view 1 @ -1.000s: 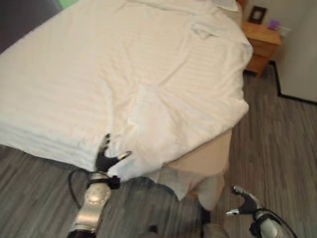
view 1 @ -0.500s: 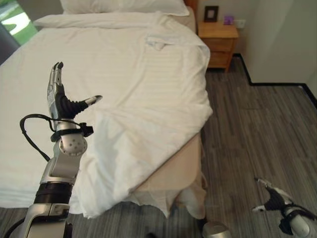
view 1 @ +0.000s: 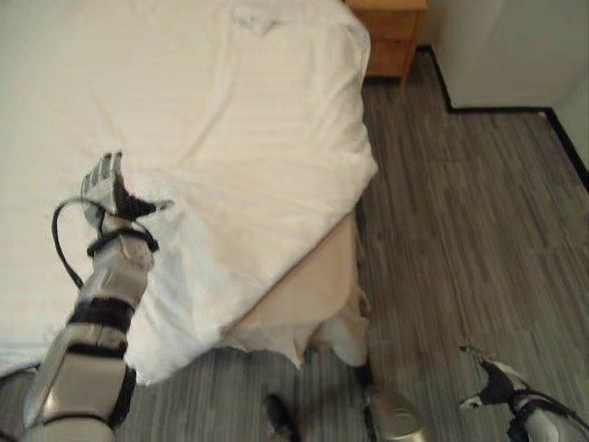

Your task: Making the bed.

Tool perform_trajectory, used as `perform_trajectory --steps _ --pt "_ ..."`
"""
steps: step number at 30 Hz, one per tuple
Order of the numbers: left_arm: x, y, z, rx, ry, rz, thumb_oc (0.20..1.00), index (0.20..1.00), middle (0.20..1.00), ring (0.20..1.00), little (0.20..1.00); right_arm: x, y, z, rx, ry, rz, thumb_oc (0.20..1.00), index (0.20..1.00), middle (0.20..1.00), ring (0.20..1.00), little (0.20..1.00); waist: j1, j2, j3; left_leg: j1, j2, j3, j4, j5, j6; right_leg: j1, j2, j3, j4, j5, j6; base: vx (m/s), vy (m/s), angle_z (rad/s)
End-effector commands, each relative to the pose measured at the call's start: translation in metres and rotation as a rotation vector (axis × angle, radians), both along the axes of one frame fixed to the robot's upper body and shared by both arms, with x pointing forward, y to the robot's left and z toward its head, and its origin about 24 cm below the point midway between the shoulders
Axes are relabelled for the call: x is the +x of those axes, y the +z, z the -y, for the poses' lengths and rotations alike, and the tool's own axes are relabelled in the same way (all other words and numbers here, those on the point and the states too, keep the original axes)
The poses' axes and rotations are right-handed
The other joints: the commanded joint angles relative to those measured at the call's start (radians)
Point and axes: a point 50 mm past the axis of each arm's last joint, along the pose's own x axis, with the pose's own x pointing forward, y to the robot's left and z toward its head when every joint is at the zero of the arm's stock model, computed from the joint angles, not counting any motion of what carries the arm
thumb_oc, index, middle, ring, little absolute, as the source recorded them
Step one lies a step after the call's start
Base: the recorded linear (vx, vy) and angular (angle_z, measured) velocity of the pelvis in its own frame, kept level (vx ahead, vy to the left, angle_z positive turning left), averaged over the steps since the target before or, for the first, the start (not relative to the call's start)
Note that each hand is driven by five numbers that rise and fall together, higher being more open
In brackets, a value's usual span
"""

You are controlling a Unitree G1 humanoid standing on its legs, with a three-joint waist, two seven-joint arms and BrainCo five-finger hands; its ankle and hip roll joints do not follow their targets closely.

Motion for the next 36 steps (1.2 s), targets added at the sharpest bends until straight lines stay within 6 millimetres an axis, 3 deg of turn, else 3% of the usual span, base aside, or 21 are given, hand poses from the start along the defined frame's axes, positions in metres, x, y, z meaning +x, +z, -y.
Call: perform_trajectory --steps 1,2,3,4,5,6,8,9,12,14,15,16,17,19,21,23,24,29,30,32,36 --pt "-0.001 0.056 -0.015 0.070 0.070 0.137 1.000 1.000 1.000 1.000 1.000 0.021 0.024 -0.005 0.069 0.010 0.139 1.000 1.000 1.000 1.000 1.000 -0.016 0.019 0.043 0.044 0.073 0.016 0.013 -0.067 -0.045 -0.074 -0.052 -0.021 0.017 -0.066 0.097 -0.08 0.007 -0.15" --pt "0.000 0.059 -0.014 0.073 0.069 0.140 1.000 1.000 1.000 1.000 1.000 0.022 0.024 -0.005 0.073 0.009 0.142 1.000 1.000 1.000 1.000 1.000 -0.014 0.017 0.040 0.037 0.073 0.017 0.013 -0.066 -0.045 -0.082 -0.052 -0.020 0.017 -0.064 0.097 -0.16 -0.005 -0.39" --pt "-0.001 0.069 -0.022 0.083 0.110 0.103 0.388 0.388 0.388 0.388 0.388 0.031 0.033 -0.012 0.118 0.020 0.188 1.000 1.000 1.000 1.000 1.000 -0.012 0.024 0.047 -0.031 0.085 0.024 0.013 -0.048 -0.050 -0.159 -0.054 -0.013 0.017 -0.048 0.104 -0.14 -0.030 -0.46" --pt "-0.002 0.066 -0.028 0.086 0.137 0.049 0.200 0.200 0.200 0.200 0.200 0.035 0.036 -0.018 0.148 0.030 0.209 1.000 1.000 1.000 1.000 1.000 -0.014 0.026 0.051 -0.064 0.091 0.027 0.013 -0.044 -0.052 -0.198 -0.053 -0.013 0.017 -0.039 0.106 -0.14 -0.029 -0.47" --pt "-0.002 0.066 -0.028 0.087 0.136 0.050 0.200 0.200 0.200 0.200 0.200 0.035 0.036 -0.018 0.149 0.029 0.209 1.000 1.000 1.000 1.000 1.000 -0.013 0.026 0.050 -0.067 0.091 0.027 0.013 -0.043 -0.052 -0.200 -0.053 -0.013 0.017 -0.039 0.106 -0.11 -0.051 -0.22" --pt "-0.007 0.049 -0.039 0.037 0.183 -0.056 0.200 0.200 0.200 0.200 0.200 0.038 0.038 -0.025 0.174 0.052 0.218 1.000 1.000 1.000 1.000 1.000 -0.020 0.022 0.060 -0.112 0.103 0.035 0.013 -0.034 -0.057 -0.254 -0.047 -0.008 0.017 -0.029 0.108 -0.08 -0.071 -0.15" --pt "-0.006 0.026 -0.039 -0.105 0.179 -0.074 0.200 0.200 0.200 0.200 0.200 0.041 0.035 -0.028 0.175 0.046 0.214 1.000 1.000 1.000 1.000 1.000 -0.018 0.018 0.055 -0.136 0.113 0.037 0.013 -0.027 -0.061 -0.288 -0.040 -0.003 0.017 -0.026 0.104 -0.07 -0.127 -0.26" --pt "-0.005 0.003 -0.035 -0.209 0.160 -0.096 0.200 0.200 0.200 0.200 0.200 0.038 0.031 -0.027 0.171 0.045 0.191 1.000 1.000 1.000 1.000 1.000 -0.016 0.005 0.056 -0.123 0.122 0.040 0.013 -0.019 -0.060 -0.281 -0.029 -0.001 0.018 -0.031 0.097 -0.04 -0.128 -0.34" --pt "0.002 -0.019 -0.019 -0.336 0.103 -0.082 0.200 0.200 0.200 0.200 0.200 0.036 0.028 -0.025 0.153 0.048 0.163 1.000 1.000 1.000 1.000 1.000 0.001 -0.012 0.056 -0.063 0.116 0.013 0.013 -0.034 -0.054 -0.235 -0.013 0.017 0.017 -0.043 0.087 0.00 -0.059 -0.21" --pt "0.018 -0.020 0.009 -0.387 0.002 -0.019 0.200 0.200 0.200 0.200 0.200 0.034 0.025 -0.021 0.145 0.037 0.139 1.000 1.000 1.000 1.000 1.000 0.025 -0.032 0.069 -0.011 0.076 -0.055 0.021 -0.060 -0.026 -0.198 -0.013 0.027 0.017 -0.036 0.066 -0.07 -0.124 -0.27" --pt "0.018 -0.020 0.010 -0.388 0.002 -0.020 0.200 0.200 0.200 0.200 0.200 0.033 0.025 -0.021 0.144 0.036 0.139 1.000 1.000 1.000 1.000 1.000 0.025 -0.033 0.074 -0.006 0.075 -0.055 0.021 -0.060 -0.025 -0.192 -0.014 0.027 0.017 -0.037 0.066 -0.19 -0.186 -0.25" --pt "0.044 -0.012 0.067 -0.415 -0.193 0.040 0.200 0.200 0.200 0.200 0.200 0.037 0.027 -0.014 0.127 0.022 0.144 1.000 1.000 1.000 1.000 1.000 0.030 -0.051 0.103 0.017 0.040 -0.131 0.182 -0.188 -0.002 -0.118 -0.051 0.016 0.017 -0.041 0.046 -0.16 -0.099 -0.09" --pt "0.052 -0.003 0.099 -0.431 -0.316 0.095 0.200 0.200 0.200 0.200 0.200 0.038 0.025 -0.013 0.126 0.008 0.142 1.000 1.000 1.000 1.000 1.000 0.029 -0.050 0.110 0.036 0.021 -0.158 0.236 -0.221 0.005 -0.090 -0.066 0.006 0.017 -0.037 0.041 -0.19 -0.069 0.50" --pt "0.053 -0.008 0.162 -0.459 -0.533 0.125 0.200 0.200 0.200 0.200 0.200 0.040 0.018 -0.015 0.138 -0.019 0.123 1.000 1.000 1.000 1.000 1.000 0.016 -0.036 0.118 0.115 -0.013 -0.182 0.306 -0.261 0.008 -0.015 -0.086 -0.025 0.017 -0.035 0.038 -0.08 0.137 0.93" --pt "0.044 -0.026 0.210 -0.500 -0.702 0.090 0.200 0.200 0.200 0.200 0.200 0.032 -0.001 -0.016 0.127 -0.063 0.055 1.000 1.000 1.000 1.000 1.000 -0.012 -0.015 0.091 0.226 -0.028 -0.133 0.254 -0.300 0.024 0.024 -0.103 -0.052 0.017 -0.037 0.049 -0.02 0.255 0.92" --pt "0.029 -0.042 0.247 -0.544 -0.831 0.058 0.200 0.200 0.200 0.200 0.200 0.028 -0.012 -0.020 0.129 -0.083 0.022 1.000 1.000 1.000 1.000 1.000 -0.024 -0.002 0.059 0.284 -0.043 -0.101 0.193 -0.307 0.035 0.042 -0.120 -0.074 0.017 -0.021 0.063 -0.12 0.333 0.56" --pt "0.016 -0.053 0.270 -0.549 -0.921 0.014 0.200 0.200 0.200 0.200 0.200 0.019 -0.021 -0.025 0.147 -0.106 -0.010 1.000 1.000 1.000 1.000 1.000 -0.026 -0.008 0.035 0.332 -0.078 -0.104 0.141 -0.320 0.062 0.060 -0.138 -0.085 0.017 -0.001 0.082 -0.14 0.276 0.11" --pt "-0.007 -0.070 0.303 -0.608 -1.071 -0.065 0.200 0.200 0.200 0.200 0.200 -0.001 -0.046 -0.044 0.169 -0.137 -0.097 1.000 1.000 1.000 1.000 1.000 -0.025 -0.046 0.025 0.401 -0.132 -0.079 0.051 -0.305 0.095 0.063 -0.168 -0.097 0.029 0.065 0.146 -0.20 0.202 0.00" --pt "-0.016 -0.079 0.311 -0.642 -1.113 -0.111 1.000 1.000 1.000 1.000 1.000 -0.006 -0.054 -0.047 0.178 -0.162 -0.127 1.000 1.000 1.000 1.000 1.000 -0.025 -0.051 0.028 0.403 -0.130 -0.077 0.046 -0.299 0.098 0.065 -0.173 -0.094 0.045 0.074 0.156 -0.29 0.097 -0.29" --pt "-0.034 -0.105 0.328 -0.686 -1.179 -0.244 1.000 1.000 1.000 1.000 1.000 -0.018 -0.067 -0.053 0.190 -0.194 -0.188 1.000 1.000 1.000 1.000 1.000 -0.025 -0.054 0.039 0.403 -0.120 -0.082 0.043 -0.290 0.106 0.070 -0.167 -0.067 0.111 0.045 0.155 -0.30 0.086 -0.27" --pt "-0.081 -0.163 0.357 -0.835 -1.273 -0.562 1.000 1.000 1.000 1.000 1.000 -0.038 -0.089 -0.058 0.172 -0.270 -0.295 1.000 1.000 1.000 1.000 1.000 0.000 -0.048 0.030 0.379 -0.116 -0.062 0.047 -0.267 0.132 0.155 -0.171 -0.063 0.221 -0.039 0.106 -0.26 0.040 -0.28"
